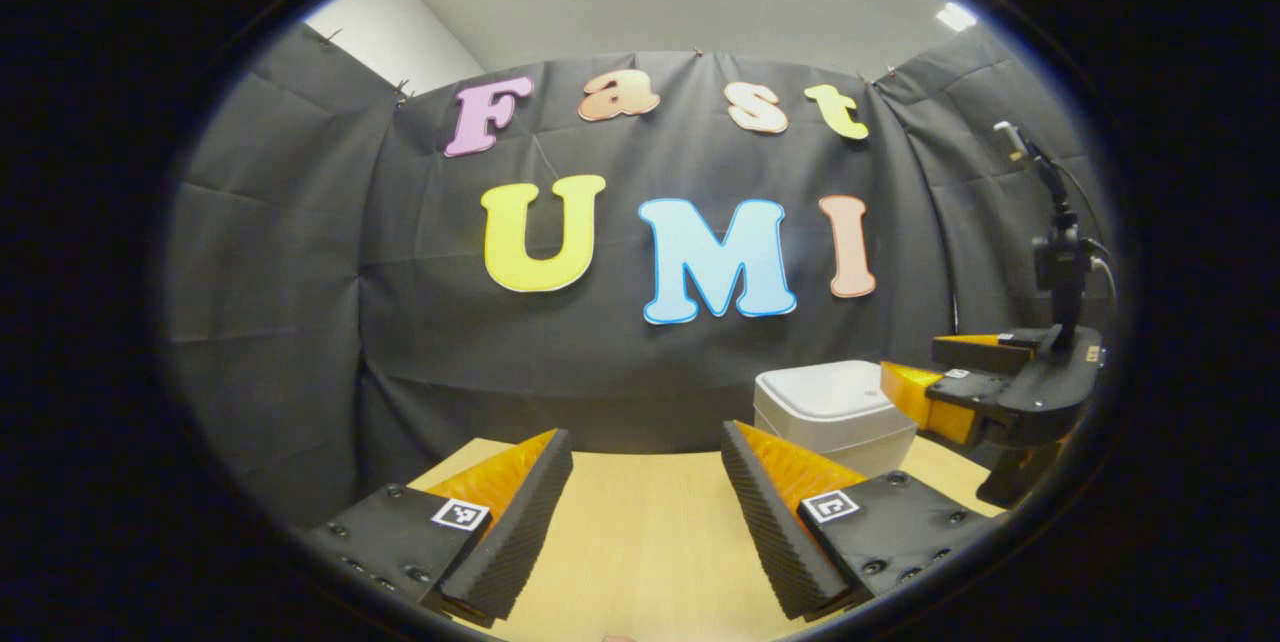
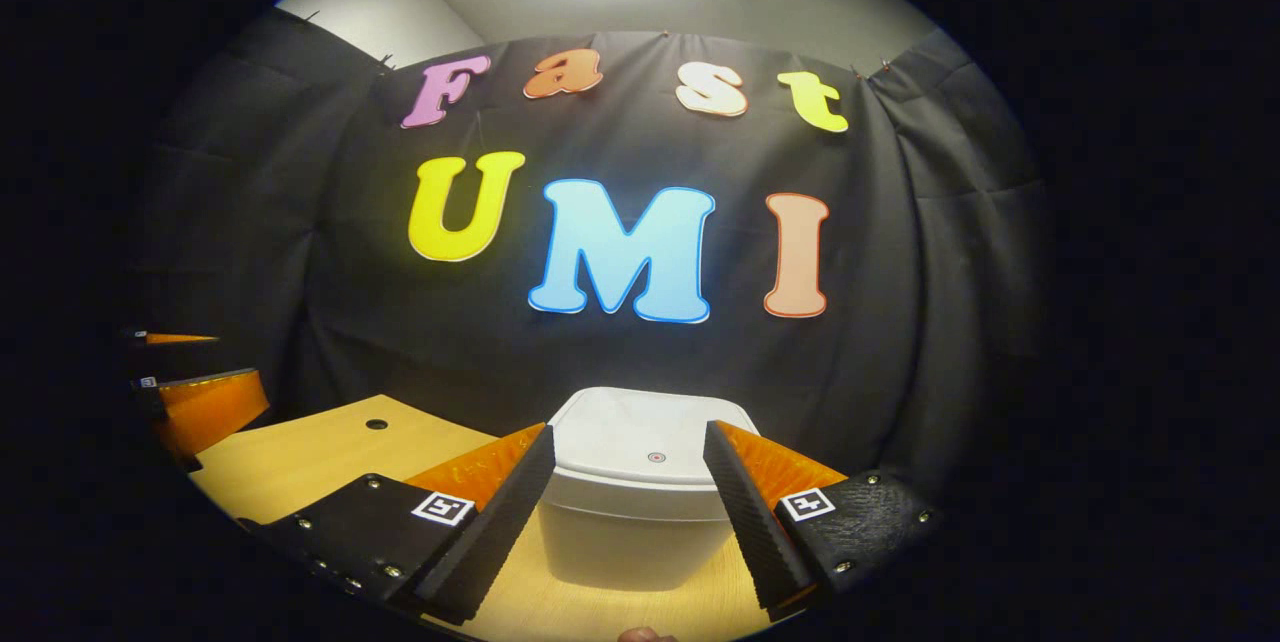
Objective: Press the lid of the desktop garbage bin to open it, pick up the crumpled paper on the desktop and throw it into the bin, then pick up the pop can on the desktop and drop it into the bin, and finally close the garbage bin lid.
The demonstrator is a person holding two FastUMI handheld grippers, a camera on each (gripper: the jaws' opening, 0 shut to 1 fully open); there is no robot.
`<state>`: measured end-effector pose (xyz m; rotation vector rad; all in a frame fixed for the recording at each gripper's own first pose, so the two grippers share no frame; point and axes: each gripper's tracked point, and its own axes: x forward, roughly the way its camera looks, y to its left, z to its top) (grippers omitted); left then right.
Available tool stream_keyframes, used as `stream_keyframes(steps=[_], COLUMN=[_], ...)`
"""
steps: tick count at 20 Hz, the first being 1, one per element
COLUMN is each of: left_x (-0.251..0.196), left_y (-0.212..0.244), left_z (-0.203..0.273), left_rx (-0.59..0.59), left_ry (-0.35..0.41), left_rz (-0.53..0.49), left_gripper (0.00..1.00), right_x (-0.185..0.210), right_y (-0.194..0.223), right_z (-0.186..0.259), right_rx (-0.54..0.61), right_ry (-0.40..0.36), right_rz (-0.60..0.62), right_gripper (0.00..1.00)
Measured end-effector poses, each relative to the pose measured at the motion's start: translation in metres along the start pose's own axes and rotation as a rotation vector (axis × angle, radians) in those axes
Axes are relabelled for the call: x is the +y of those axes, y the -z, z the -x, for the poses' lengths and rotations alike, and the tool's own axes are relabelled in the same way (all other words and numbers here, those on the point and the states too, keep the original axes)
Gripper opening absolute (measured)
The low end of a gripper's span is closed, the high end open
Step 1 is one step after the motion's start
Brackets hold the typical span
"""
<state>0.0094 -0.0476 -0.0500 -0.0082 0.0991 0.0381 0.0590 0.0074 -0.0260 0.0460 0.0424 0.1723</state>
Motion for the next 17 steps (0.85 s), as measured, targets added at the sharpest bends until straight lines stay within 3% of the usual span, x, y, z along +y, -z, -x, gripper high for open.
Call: stream_keyframes(steps=[1, 4, 5, 6, 7, 8, 9, 15, 17], left_x=[-0.001, 0.0, 0.003, 0.008, 0.014, 0.02, 0.026, 0.04, 0.039], left_y=[-0.003, -0.012, -0.012, -0.014, -0.015, -0.014, -0.015, -0.023, -0.025], left_z=[0.0, -0.003, -0.001, 0.0, -0.001, 0.0, 0.001, 0.006, 0.007], left_rx=[-0.011, -0.034, -0.035, -0.035, -0.035, -0.028, -0.025, -0.03, -0.037], left_ry=[0.003, 0.02, 0.023, 0.022, 0.021, 0.018, 0.016, 0.021, 0.031], left_rz=[0.008, 0.038, 0.045, 0.049, 0.046, 0.039, 0.029, -0.009, -0.012], left_gripper=[1.0, 0.94, 1.0, 1.0, 1.0, 0.94, 1.0, 1.0, 0.94], right_x=[0.001, 0.015, 0.017, 0.023, 0.029, 0.034, 0.037, 0.05, 0.051], right_y=[-0.003, -0.021, -0.025, -0.031, -0.037, -0.041, -0.043, -0.046, -0.041], right_z=[0.008, 0.031, 0.036, 0.043, 0.047, 0.052, 0.057, 0.069, 0.07], right_rx=[0.001, -0.019, -0.029, -0.043, -0.056, -0.067, -0.074, -0.097, -0.083], right_ry=[0.0, -0.017, -0.017, -0.021, -0.025, -0.023, -0.019, -0.009, -0.003], right_rz=[0.012, 0.011, 0.004, -0.008, -0.022, -0.032, -0.036, -0.012, -0.026], right_gripper=[0.95, 0.96, 0.96, 0.96, 0.96, 0.96, 0.96, 0.95, 0.95])
